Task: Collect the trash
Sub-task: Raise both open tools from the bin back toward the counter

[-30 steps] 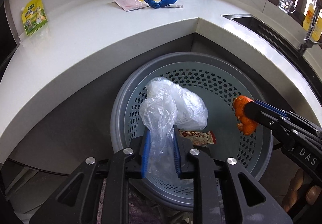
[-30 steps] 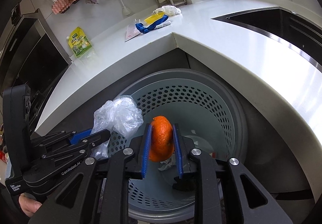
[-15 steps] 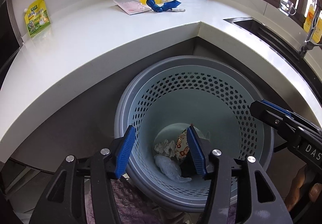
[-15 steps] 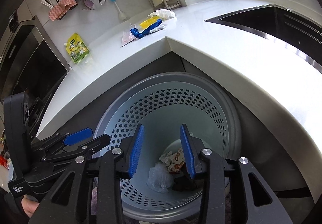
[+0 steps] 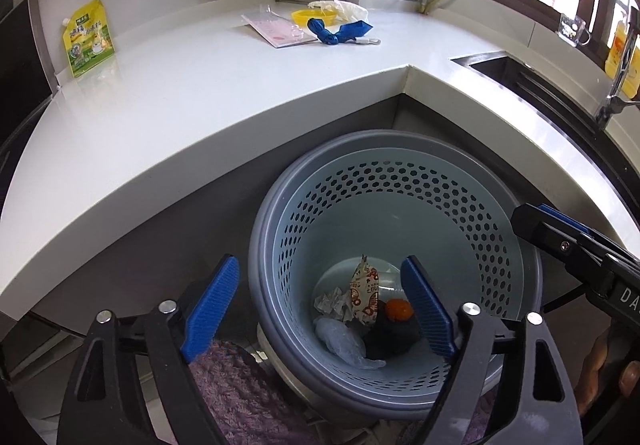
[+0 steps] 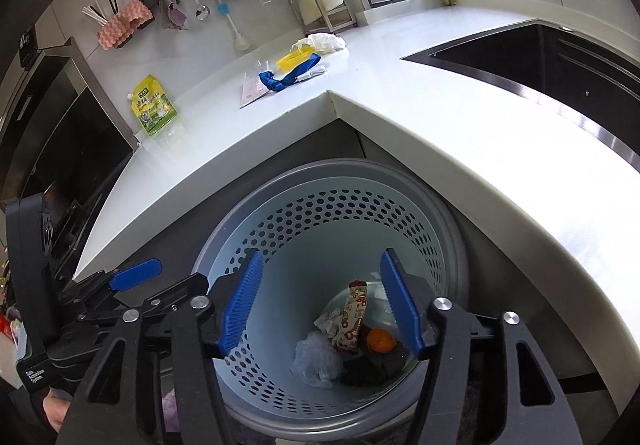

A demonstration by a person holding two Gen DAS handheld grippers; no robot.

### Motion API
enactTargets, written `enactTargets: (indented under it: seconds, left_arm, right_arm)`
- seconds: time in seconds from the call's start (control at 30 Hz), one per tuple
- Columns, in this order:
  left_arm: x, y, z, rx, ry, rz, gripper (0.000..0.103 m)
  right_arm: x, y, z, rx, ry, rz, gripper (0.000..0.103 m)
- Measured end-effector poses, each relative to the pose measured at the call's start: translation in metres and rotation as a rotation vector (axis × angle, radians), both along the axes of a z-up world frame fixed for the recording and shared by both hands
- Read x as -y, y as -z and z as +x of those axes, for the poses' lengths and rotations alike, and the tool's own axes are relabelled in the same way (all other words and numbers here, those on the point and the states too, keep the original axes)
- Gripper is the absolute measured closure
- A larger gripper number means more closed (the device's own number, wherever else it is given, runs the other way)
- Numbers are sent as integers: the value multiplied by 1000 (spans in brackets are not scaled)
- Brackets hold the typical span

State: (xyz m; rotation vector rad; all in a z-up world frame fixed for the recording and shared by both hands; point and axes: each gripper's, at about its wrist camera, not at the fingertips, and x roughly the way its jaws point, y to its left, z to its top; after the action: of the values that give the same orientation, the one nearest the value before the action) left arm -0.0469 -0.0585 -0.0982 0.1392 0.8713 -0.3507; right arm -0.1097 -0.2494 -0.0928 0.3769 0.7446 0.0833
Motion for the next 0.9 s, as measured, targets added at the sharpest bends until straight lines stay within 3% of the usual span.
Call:
enactTargets:
  seconds: [0.17, 0.37, 0.47, 0.6, 0.73, 0.9]
  left_arm:
    - [-10, -11, -2, 42, -17, -13, 7]
    - [-27, -21, 9, 72, -65, -8, 6]
    - [-37, -31, 20, 94, -92, -35, 6]
    - [-45, -50, 44, 148, -134, -41, 6]
    - [-52, -68, 75, 194, -182, -63, 6]
    - [-58, -75, 120, 183, -224, -69, 6]
  right_arm:
    - [-1, -10, 1, 23, 1, -11, 33]
    - [-5, -32, 5, 96, -21, -60, 22]
    - [-4, -44, 18, 113, -23, -101, 21]
    - [-12, -58, 47, 136, -53, -197, 21]
    - [-11, -67, 90, 132, -87, -161, 21]
    - [-18, -73, 148, 95, -113, -232, 21]
